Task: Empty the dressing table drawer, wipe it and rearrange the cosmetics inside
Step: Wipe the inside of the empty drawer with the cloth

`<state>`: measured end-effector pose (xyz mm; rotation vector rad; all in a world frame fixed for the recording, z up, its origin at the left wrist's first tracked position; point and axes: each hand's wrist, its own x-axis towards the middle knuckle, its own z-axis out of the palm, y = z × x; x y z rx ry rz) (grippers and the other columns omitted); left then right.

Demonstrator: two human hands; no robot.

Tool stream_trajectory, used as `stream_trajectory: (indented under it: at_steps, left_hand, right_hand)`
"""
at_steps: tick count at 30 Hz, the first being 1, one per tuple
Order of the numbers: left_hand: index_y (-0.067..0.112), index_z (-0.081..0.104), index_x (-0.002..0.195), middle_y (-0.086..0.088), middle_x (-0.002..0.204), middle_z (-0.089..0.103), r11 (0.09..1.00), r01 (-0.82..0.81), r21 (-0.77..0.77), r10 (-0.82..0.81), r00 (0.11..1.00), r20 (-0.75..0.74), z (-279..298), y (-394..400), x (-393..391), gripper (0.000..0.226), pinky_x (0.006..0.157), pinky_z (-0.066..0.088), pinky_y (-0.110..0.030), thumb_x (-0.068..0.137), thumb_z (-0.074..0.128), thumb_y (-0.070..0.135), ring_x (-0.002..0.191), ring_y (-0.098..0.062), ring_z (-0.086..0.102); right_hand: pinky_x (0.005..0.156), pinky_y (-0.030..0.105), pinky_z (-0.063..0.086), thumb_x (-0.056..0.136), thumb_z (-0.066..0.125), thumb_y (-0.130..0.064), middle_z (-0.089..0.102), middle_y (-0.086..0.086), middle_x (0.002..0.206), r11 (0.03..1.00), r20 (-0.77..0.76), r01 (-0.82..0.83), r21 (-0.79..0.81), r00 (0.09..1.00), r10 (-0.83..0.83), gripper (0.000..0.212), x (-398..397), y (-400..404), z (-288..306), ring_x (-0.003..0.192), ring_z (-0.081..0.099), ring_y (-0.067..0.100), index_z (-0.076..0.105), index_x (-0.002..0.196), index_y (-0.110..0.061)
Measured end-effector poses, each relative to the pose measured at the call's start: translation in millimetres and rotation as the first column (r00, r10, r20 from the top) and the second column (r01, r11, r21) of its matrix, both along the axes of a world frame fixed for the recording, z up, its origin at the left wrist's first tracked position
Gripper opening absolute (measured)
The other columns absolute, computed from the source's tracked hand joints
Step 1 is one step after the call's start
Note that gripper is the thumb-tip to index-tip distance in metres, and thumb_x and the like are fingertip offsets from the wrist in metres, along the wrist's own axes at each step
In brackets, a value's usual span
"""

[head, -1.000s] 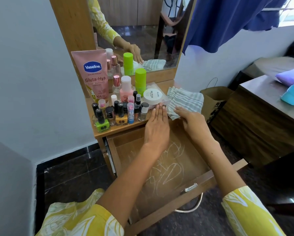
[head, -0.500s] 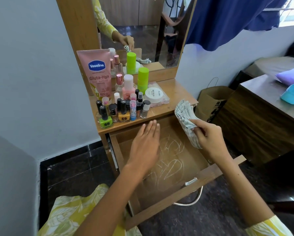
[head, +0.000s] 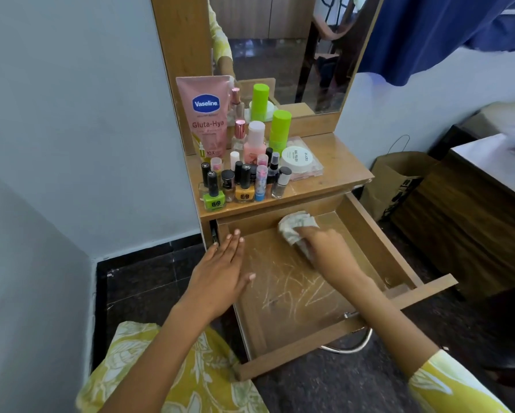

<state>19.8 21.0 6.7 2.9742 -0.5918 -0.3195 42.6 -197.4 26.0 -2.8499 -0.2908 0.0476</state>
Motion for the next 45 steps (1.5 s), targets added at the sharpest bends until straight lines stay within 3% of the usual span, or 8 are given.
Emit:
stream_trajectory:
  at_steps: [5, 9, 12, 18, 25, 28, 37, 45]
  left_hand:
    - [0.013, -0.015, 0.147, -0.001, 0.149, -0.027, 0.999, 0.038, 0.013, -0.037, 0.998, -0.049, 2, 5, 3, 0.069, 0.116, -0.006, -0.031, 0.1, 0.02, 0.048, 0.141, -0.011, -0.017]
    - [0.013, -0.016, 0.147, -0.001, 0.149, -0.028, 0.999, 0.038, 0.0, -0.038, 0.997, -0.064, -1, 6, 4, 0.067, 0.114, -0.008, -0.03, 0.101, 0.02, 0.045, 0.141, -0.012, -0.018]
    - [0.014, -0.017, 0.146, -0.001, 0.15, -0.028, 0.999, 0.039, -0.008, -0.04, 0.997, -0.064, -2, 6, 3, 0.063, 0.113, -0.01, -0.029, 0.101, 0.017, 0.042, 0.14, -0.01, -0.02]
    - [0.016, -0.021, 0.143, 0.0, 0.148, -0.032, 0.998, 0.038, -0.044, -0.04, 0.998, -0.056, -3, 9, -1, 0.058, 0.11, -0.013, -0.027, 0.101, 0.008, 0.043, 0.138, -0.01, -0.024]
    - [0.018, -0.02, 0.145, 0.002, 0.149, -0.032, 0.998, 0.042, -0.047, -0.045, 0.997, -0.067, -6, 10, 0, 0.06, 0.112, -0.013, -0.028, 0.1, 0.011, 0.045, 0.138, -0.008, -0.025]
    - [0.019, -0.02, 0.144, 0.003, 0.149, -0.032, 0.997, 0.06, -0.051, -0.064, 0.994, -0.084, -6, 12, 2, 0.062, 0.113, -0.012, -0.029, 0.098, 0.008, 0.049, 0.137, -0.008, -0.026]
    - [0.019, -0.024, 0.143, 0.003, 0.147, -0.036, 0.996, 0.052, -0.068, -0.059, 0.992, -0.108, -6, 13, 2, 0.062, 0.116, -0.01, -0.032, 0.101, 0.016, 0.042, 0.137, -0.008, -0.027]
    - [0.021, -0.03, 0.139, 0.006, 0.142, -0.043, 0.995, 0.028, -0.097, -0.036, 0.995, -0.088, -11, 11, -2, 0.08, 0.108, -0.017, -0.026, 0.069, -0.02, 0.059, 0.133, -0.008, -0.034]
  right_hand:
    - [0.104, 0.035, 0.04, 0.095, 0.046, -0.008, 0.047, 0.011, 0.14, 0.986, -0.389, -0.138, -0.098, 0.917, 0.089, 0.043, -5, 29, -27, 0.124, 0.049, 0.028, 0.045, 0.138, -0.017]
    - [0.118, 0.051, 0.012, 0.096, 0.049, -0.03, -0.007, 0.023, 0.157, 0.926, -0.462, 0.374, 0.048, 0.83, -0.312, 0.074, 2, 36, -34, 0.144, 0.002, 0.042, 0.004, 0.15, -0.009]
    - [0.114, 0.058, -0.001, 0.097, 0.039, -0.048, -0.026, 0.021, 0.153, 0.867, -0.523, 0.498, -0.019, 0.734, -0.433, 0.084, 19, 40, -45, 0.141, -0.018, 0.044, -0.014, 0.149, -0.01]
    - [0.114, 0.056, -0.007, 0.1, 0.027, -0.046, -0.029, 0.016, 0.152, 0.991, -0.429, 0.082, -0.104, 0.896, -0.119, 0.069, 26, 61, -69, 0.14, -0.024, 0.04, -0.013, 0.15, -0.022]
    - [0.115, 0.051, -0.006, 0.098, 0.02, -0.053, -0.027, 0.01, 0.155, 0.912, -0.36, -0.358, -0.203, 0.893, 0.271, 0.064, 13, 51, -74, 0.141, -0.025, 0.033, -0.016, 0.147, -0.032]
    - [0.115, 0.048, -0.008, 0.08, 0.0, -0.075, -0.032, 0.005, 0.153, 0.904, -0.371, -0.343, -0.255, 0.898, 0.236, 0.076, 25, 16, -74, 0.138, -0.03, 0.028, -0.025, 0.141, -0.037]
    - [0.115, 0.054, -0.008, 0.099, 0.025, -0.051, -0.035, 0.008, 0.151, 0.973, -0.474, -0.002, -0.23, 0.874, -0.11, 0.068, 47, -58, -60, 0.14, -0.028, 0.034, -0.019, 0.147, -0.033]
    - [0.112, 0.056, -0.01, 0.099, 0.026, -0.049, -0.035, 0.009, 0.15, 0.949, -0.477, -0.266, -0.171, 0.865, 0.157, 0.07, 11, 42, -59, 0.136, -0.031, 0.037, -0.019, 0.147, -0.027]
